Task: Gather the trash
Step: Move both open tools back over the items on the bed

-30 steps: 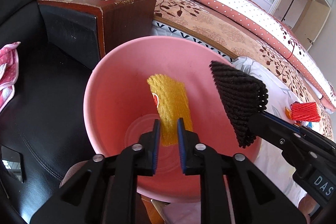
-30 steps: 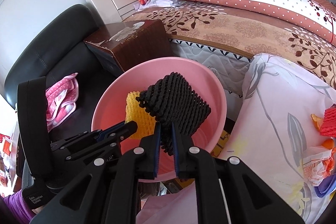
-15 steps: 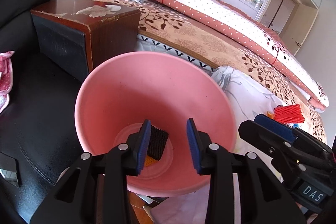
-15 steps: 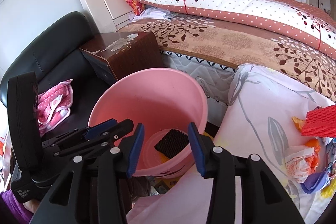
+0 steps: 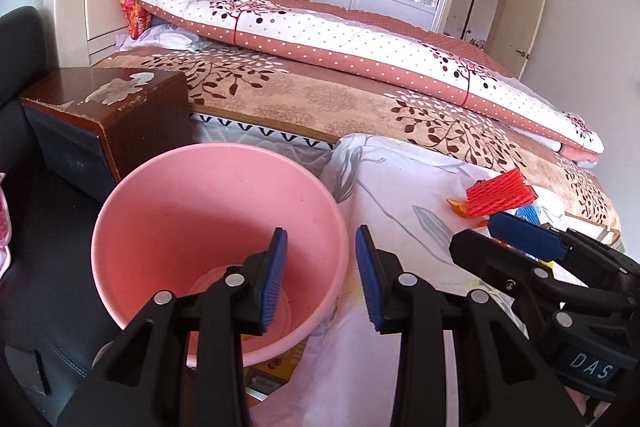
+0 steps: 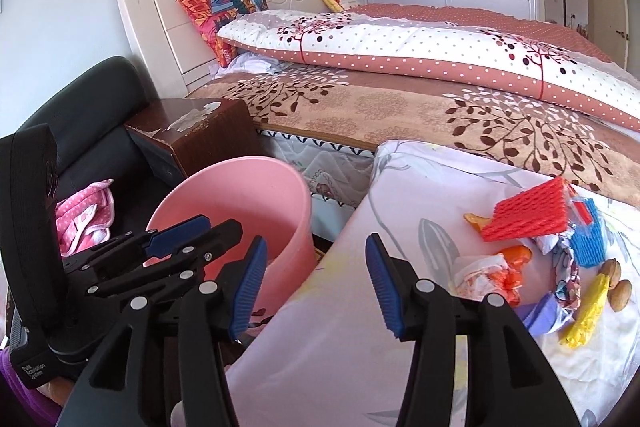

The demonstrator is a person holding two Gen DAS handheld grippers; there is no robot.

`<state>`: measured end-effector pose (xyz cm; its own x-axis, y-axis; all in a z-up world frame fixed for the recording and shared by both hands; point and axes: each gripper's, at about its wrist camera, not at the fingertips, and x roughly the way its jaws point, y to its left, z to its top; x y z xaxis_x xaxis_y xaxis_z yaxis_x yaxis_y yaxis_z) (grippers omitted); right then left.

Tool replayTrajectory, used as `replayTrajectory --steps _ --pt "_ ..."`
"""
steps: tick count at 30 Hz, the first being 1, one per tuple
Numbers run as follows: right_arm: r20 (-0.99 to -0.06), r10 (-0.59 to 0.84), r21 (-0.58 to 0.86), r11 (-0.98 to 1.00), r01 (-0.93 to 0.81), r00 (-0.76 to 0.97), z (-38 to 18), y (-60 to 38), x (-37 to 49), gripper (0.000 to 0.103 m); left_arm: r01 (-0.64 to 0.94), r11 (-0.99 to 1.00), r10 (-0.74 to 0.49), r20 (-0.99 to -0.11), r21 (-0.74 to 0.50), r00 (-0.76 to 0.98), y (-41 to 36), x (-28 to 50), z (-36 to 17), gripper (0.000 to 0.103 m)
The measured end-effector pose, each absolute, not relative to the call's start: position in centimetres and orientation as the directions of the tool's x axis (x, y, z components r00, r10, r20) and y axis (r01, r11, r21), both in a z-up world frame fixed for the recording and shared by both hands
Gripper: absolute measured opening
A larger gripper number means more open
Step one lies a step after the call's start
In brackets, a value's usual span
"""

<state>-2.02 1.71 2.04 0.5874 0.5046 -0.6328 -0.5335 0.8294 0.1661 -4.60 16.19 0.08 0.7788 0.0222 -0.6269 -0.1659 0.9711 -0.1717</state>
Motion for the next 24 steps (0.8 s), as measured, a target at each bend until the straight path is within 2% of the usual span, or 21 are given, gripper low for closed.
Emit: replayTrajectory --steps 3,9,24 --pt "-0.628 0.474 0.155 0.853 -0.498 0.617 2.0 -0.3 -2.4 0.053 -0.142 0.978 0.019 -0.622 -0.150 0.783 14.8 -4.4 0.1 0.035" --pt "-0.636 0.408 0.162 0.901 -0.404 0.655 1.1 -5.2 -2.5 0.053 -0.034 0.981 -0.095 -0.628 -0.191 0.773 12.2 -3.6 -0.3 0.035" --pt "-0.674 0.235 0.187 0.971 -0.147 0.701 -2.0 -16.1 -2.0 0.053 0.180 0.963 -0.268 -0.667 -0.199 0.696 4.9 -1.0 -1.4 0.035"
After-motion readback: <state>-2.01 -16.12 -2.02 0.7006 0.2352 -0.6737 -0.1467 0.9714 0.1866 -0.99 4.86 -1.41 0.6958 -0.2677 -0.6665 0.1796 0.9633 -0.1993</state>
